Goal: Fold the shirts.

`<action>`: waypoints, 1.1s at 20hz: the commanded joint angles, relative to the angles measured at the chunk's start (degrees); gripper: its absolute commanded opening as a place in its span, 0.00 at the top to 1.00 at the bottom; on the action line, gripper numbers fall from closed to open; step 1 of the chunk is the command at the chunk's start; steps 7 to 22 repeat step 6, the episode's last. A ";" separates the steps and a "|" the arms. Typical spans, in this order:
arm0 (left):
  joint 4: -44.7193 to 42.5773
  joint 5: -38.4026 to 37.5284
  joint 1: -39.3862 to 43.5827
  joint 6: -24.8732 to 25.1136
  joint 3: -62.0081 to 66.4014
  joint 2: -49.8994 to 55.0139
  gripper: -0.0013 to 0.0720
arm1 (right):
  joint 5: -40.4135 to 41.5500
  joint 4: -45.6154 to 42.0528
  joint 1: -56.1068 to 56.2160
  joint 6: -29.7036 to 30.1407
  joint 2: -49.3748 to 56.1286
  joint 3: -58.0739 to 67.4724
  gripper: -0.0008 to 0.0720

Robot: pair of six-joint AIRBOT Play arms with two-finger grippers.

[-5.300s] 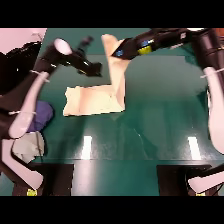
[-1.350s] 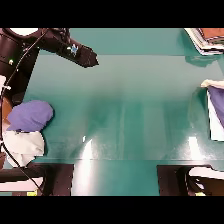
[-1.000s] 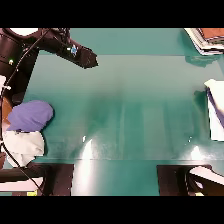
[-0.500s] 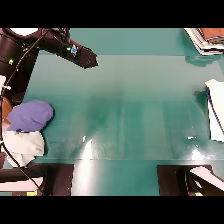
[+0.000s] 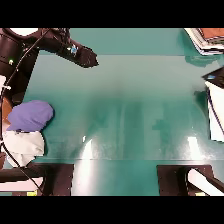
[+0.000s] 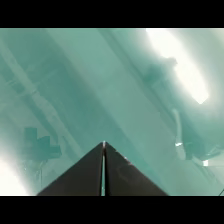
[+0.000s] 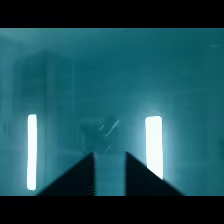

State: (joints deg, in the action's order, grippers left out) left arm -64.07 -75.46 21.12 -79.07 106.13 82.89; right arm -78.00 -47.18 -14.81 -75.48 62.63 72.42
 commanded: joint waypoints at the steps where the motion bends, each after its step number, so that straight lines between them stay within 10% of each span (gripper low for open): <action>1: 0.00 0.04 0.02 -0.02 0.00 -0.04 0.95 | 3.56 0.24 12.44 0.96 -0.04 -0.04 0.97; 22: 0.00 0.04 0.00 -0.02 0.00 -0.04 0.95 | 2.80 -0.92 16.46 1.22 -0.04 -0.02 0.97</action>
